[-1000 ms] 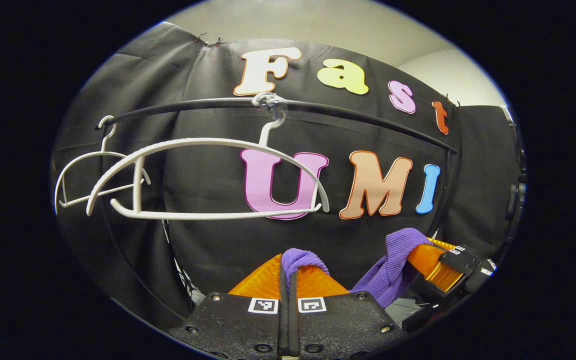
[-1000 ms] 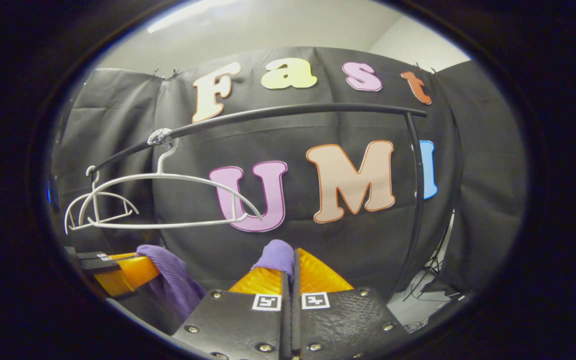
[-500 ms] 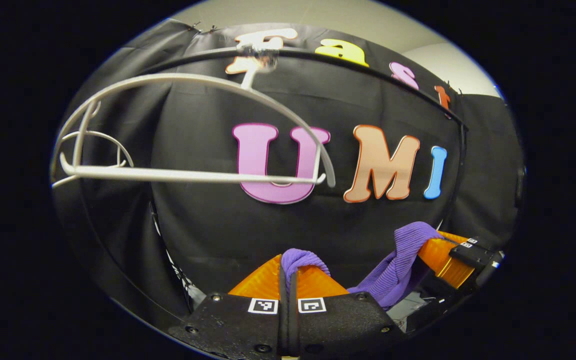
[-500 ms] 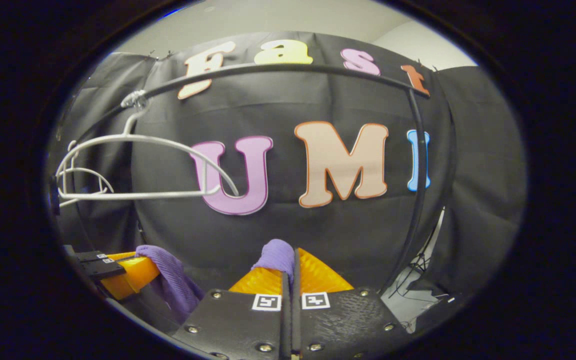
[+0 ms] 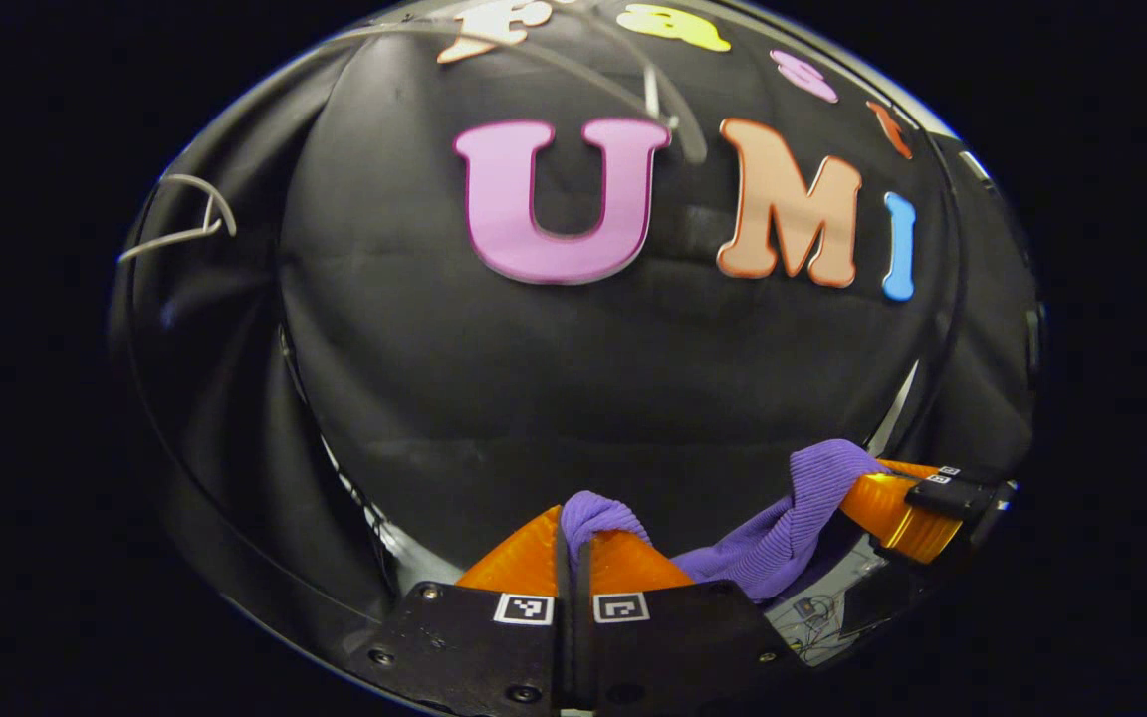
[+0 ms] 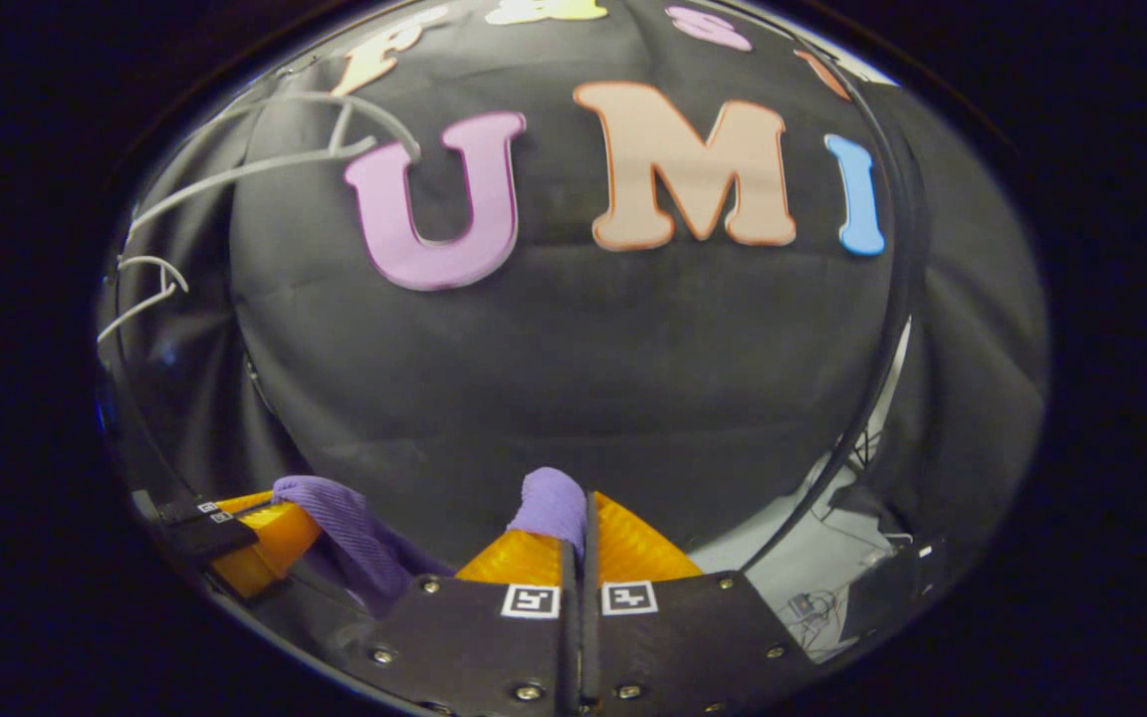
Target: Grasp the clothes on the hanger with both hands and then place them into the laundry hamper below.
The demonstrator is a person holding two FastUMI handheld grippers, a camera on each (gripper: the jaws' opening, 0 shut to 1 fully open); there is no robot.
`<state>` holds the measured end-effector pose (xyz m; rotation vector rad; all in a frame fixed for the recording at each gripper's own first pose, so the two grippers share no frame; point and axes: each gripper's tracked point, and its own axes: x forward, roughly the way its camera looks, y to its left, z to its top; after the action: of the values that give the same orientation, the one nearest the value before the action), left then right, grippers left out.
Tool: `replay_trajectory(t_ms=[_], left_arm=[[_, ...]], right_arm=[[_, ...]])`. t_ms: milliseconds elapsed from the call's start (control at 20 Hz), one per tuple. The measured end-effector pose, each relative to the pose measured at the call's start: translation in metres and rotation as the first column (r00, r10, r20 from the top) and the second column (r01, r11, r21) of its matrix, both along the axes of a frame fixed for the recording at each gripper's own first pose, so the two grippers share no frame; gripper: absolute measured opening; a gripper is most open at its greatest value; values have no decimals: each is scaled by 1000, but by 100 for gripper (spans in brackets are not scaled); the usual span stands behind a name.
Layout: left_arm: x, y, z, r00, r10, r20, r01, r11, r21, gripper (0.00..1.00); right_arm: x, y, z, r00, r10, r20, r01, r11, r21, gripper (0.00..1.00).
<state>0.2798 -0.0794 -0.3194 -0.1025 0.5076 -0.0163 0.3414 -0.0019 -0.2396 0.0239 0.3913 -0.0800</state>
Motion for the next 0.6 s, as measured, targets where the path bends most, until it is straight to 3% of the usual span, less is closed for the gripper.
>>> replay_trajectory(t_ms=[200,300,450,600], left_arm=[[-2,-6,-86,983,4,-185,-3,1000,1,1],[-8,-2,-134,956,23,-293,-27,1000,-11,1],[-19,7,-190,918,18,-395,-27,999,-18,1],[-21,-3,-215,895,1,-446,-7,1000,-11,1]], right_arm=[[4,1,-89,991,0,-136,-4,1000,-30,1],[8,-2,-127,981,-7,-196,-1,999,-41,2],[4,-4,-172,959,-15,-283,-2,998,-60,1],[2,-1,-214,932,-9,-362,-21,997,-79,2]])
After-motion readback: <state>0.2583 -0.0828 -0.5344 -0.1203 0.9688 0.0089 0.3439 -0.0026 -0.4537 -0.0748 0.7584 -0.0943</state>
